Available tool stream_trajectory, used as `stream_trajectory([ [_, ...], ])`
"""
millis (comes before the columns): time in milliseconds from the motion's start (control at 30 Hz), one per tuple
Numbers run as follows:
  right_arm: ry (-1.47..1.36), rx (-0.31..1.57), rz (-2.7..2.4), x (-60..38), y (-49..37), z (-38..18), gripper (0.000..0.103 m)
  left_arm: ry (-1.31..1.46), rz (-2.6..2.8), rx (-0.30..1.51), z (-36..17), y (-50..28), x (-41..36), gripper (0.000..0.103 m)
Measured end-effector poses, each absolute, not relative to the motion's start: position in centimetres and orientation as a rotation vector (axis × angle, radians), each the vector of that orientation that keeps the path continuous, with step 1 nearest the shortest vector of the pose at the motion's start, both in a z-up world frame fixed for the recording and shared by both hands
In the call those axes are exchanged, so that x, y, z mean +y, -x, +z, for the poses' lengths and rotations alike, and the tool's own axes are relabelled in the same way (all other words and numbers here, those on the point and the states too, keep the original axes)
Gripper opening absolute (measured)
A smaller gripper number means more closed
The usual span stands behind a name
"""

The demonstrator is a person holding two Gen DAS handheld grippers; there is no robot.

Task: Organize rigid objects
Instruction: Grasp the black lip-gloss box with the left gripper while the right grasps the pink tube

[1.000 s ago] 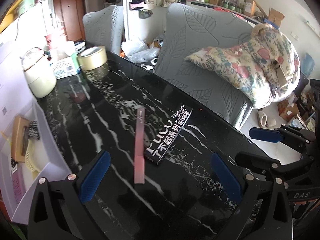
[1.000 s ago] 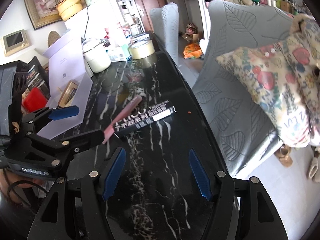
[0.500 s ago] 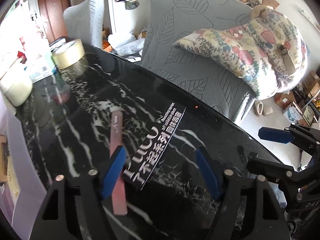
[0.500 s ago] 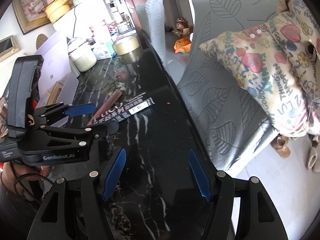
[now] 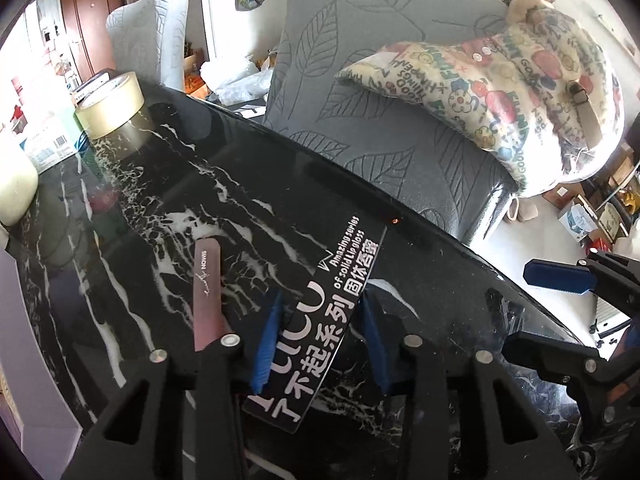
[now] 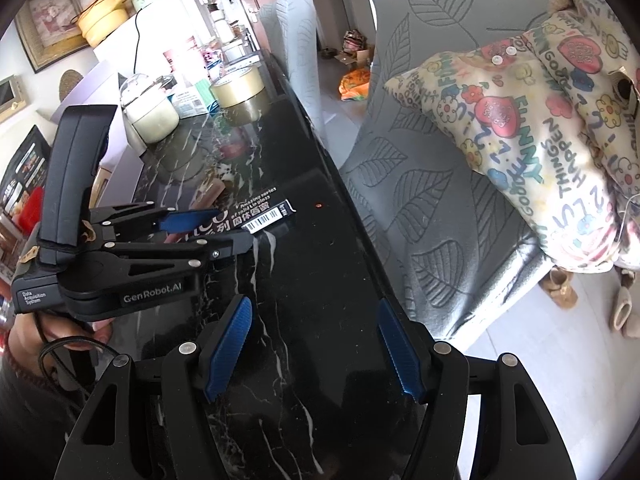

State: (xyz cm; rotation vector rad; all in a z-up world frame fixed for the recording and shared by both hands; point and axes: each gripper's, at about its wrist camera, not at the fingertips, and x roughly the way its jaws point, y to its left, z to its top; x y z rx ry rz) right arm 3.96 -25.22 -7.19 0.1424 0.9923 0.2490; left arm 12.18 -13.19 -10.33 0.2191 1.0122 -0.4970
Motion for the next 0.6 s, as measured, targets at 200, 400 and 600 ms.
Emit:
stream_trajectory([
  [200, -0.144, 0.994, 0.25, -25.0, -4.1, -7.2, 0.067, -0.224, -0.471, 1.024, -10.2, -11.9, -13.0, 0.025],
  [400, -0.148, 0.986, 0.263, -24.6, -4.0, -6.8, 0.066, -0.103, -0.515, 1.011, -7.8, -10.2, -11.3, 0.025],
  [600, -0.159, 0.98, 0.297, -24.1, -4.2, -6.4, 0.066, -0.11, -0.437, 0.957, -5.6, -8.2, -9.0, 0.025],
])
